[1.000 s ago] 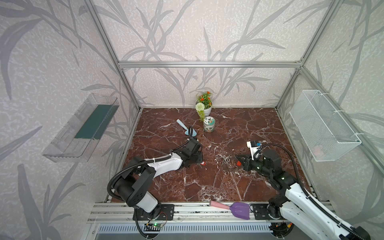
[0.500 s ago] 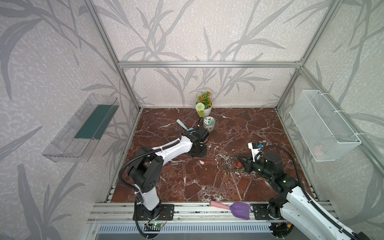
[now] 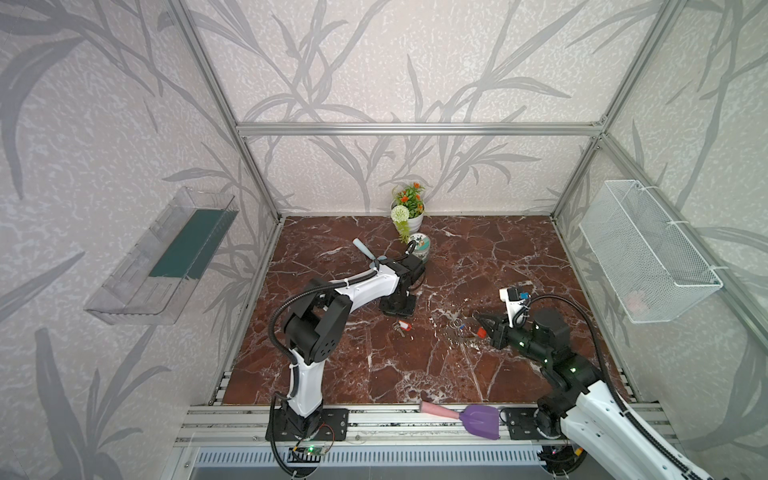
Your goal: Put the keys on the keyring
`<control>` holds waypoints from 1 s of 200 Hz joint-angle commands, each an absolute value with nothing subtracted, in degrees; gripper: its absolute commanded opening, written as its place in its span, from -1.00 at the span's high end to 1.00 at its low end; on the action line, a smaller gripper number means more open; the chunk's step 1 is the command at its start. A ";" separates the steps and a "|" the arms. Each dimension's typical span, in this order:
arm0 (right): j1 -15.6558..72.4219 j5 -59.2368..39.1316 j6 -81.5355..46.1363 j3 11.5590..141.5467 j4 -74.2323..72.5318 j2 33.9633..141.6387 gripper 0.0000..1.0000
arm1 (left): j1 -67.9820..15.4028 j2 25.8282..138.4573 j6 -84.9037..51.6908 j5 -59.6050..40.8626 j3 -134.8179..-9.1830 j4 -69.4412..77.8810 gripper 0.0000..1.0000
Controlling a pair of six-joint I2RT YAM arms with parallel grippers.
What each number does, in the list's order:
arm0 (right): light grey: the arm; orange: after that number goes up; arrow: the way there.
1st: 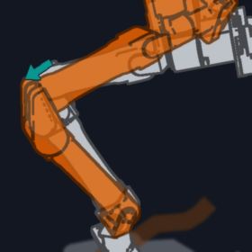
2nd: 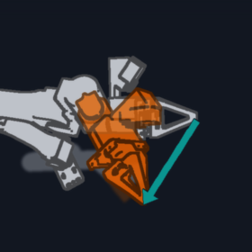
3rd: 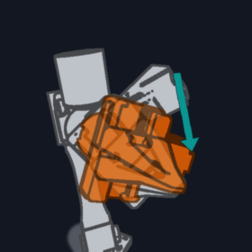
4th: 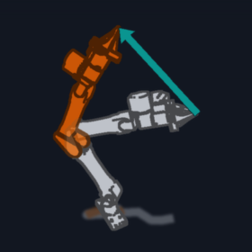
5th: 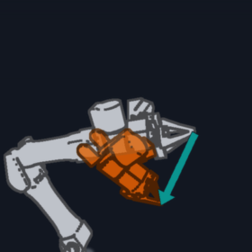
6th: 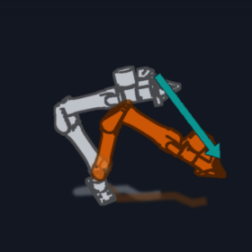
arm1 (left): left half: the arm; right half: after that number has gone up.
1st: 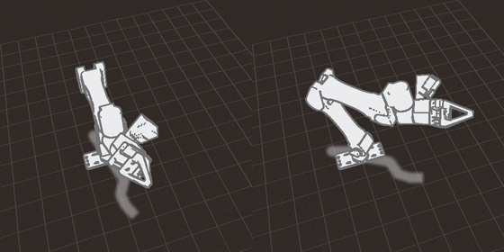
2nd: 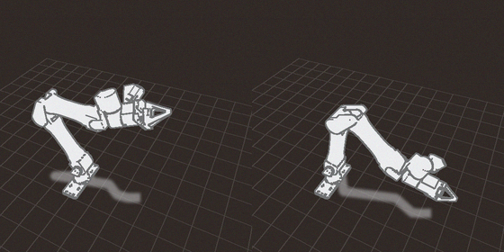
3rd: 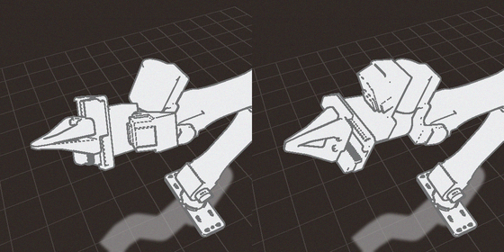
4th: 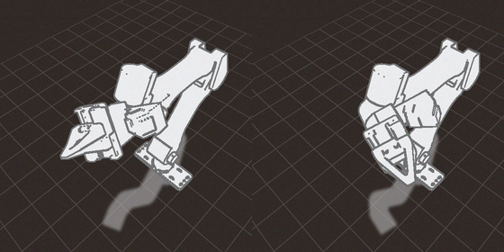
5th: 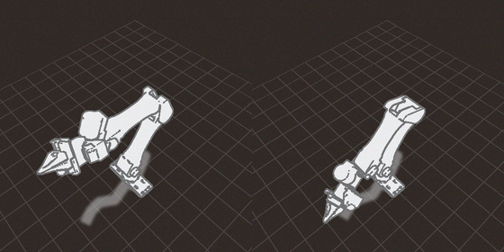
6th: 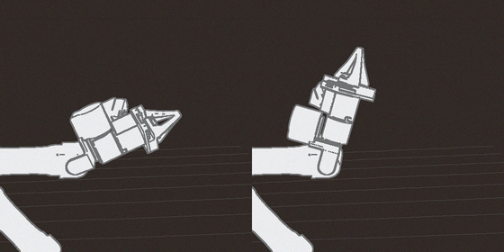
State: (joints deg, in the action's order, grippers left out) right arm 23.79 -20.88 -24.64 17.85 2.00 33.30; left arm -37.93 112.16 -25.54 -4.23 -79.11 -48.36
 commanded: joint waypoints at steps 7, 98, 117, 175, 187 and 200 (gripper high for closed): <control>24.15 -21.16 -24.92 17.24 1.57 31.99 1.00 | -38.06 113.88 -24.80 -2.41 -81.27 -51.22 0.54; 24.16 -21.02 -24.96 16.27 0.84 31.81 1.00 | -38.11 115.93 -24.42 -1.65 -82.88 -52.83 0.79; 24.13 -21.01 -25.09 16.09 0.73 31.82 1.00 | -38.12 115.95 -24.38 -1.58 -83.09 -53.00 0.87; 24.14 -21.19 -25.05 16.17 0.40 32.34 1.00 | -38.98 109.14 -26.15 -0.64 -78.94 -47.41 1.00; 24.15 -21.18 -25.09 16.22 0.29 32.54 1.00 | -39.46 105.77 -26.78 -0.12 -75.94 -43.33 1.00; 24.15 -21.41 -25.05 16.47 0.34 32.85 1.00 | -39.86 102.22 -27.76 0.00 -72.75 -39.45 1.00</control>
